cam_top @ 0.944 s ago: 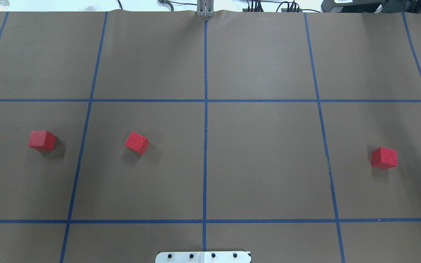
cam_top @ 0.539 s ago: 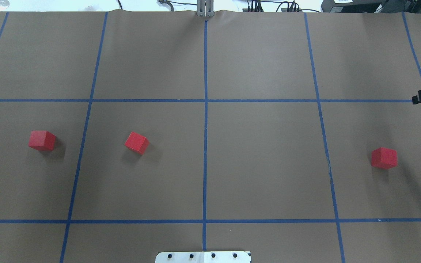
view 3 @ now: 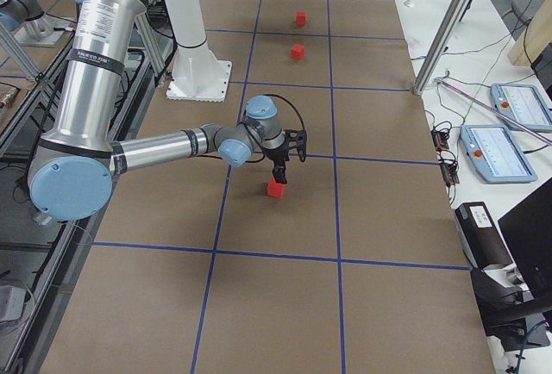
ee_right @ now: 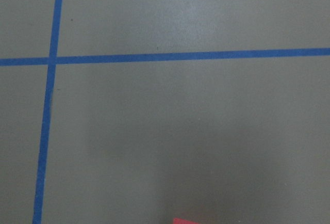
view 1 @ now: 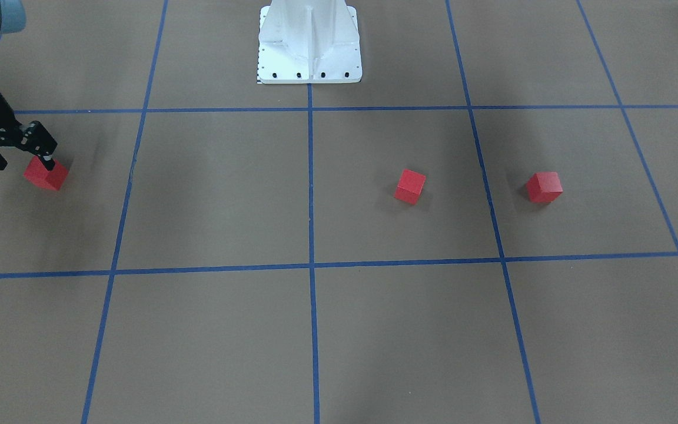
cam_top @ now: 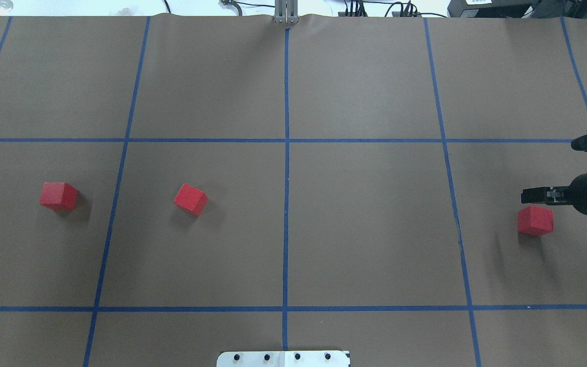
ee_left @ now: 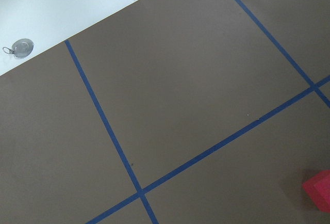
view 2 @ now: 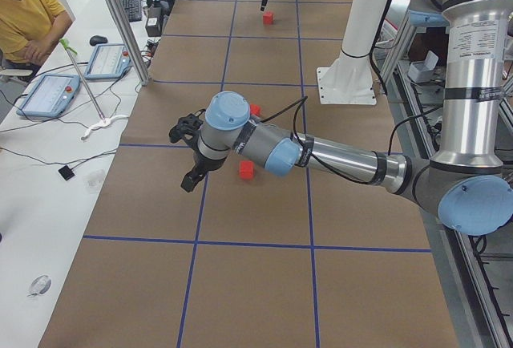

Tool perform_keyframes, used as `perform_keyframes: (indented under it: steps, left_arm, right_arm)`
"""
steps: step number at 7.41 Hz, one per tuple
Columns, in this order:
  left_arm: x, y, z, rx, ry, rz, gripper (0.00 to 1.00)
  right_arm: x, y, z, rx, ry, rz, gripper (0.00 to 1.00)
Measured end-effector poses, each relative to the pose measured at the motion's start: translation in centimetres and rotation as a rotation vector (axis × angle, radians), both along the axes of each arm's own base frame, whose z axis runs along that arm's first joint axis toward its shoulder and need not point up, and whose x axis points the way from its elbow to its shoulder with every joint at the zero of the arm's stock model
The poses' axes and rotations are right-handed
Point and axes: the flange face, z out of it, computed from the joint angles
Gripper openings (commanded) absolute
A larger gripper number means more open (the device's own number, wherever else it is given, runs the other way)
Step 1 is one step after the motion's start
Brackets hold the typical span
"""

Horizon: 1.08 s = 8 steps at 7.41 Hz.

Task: Form red blocks into L shape at center
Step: 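Reach the right gripper down to the red cube on its side and grasp it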

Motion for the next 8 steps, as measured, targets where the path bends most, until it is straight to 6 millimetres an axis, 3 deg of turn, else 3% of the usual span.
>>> perform_keyframes:
  steps: [2, 6, 7, 8]
  left_arm:
    - [0.0, 0.0, 0.0, 0.000, 0.000, 0.000, 1.00]
    - [0.0, 0.0, -0.2, 0.004, 0.000, 0.002, 1.00]
    - [0.0, 0.1, -0.2, 0.005, 0.000, 0.003, 1.00]
    - [0.1, 0.1, -0.2, 0.006, 0.000, 0.003, 1.00]
  right_arm:
    - [-1.0, 1.3, 1.6, 0.001, 0.015, 0.001, 0.99]
    - [-1.1, 1.7, 4.7, -0.017, 0.027, 0.004, 0.97]
    - [-1.4, 1.7, 5.1, -0.015, 0.018, 0.007, 0.92]
    - [-1.7, 1.8, 5.2, -0.013, 0.012, 0.006, 0.76]
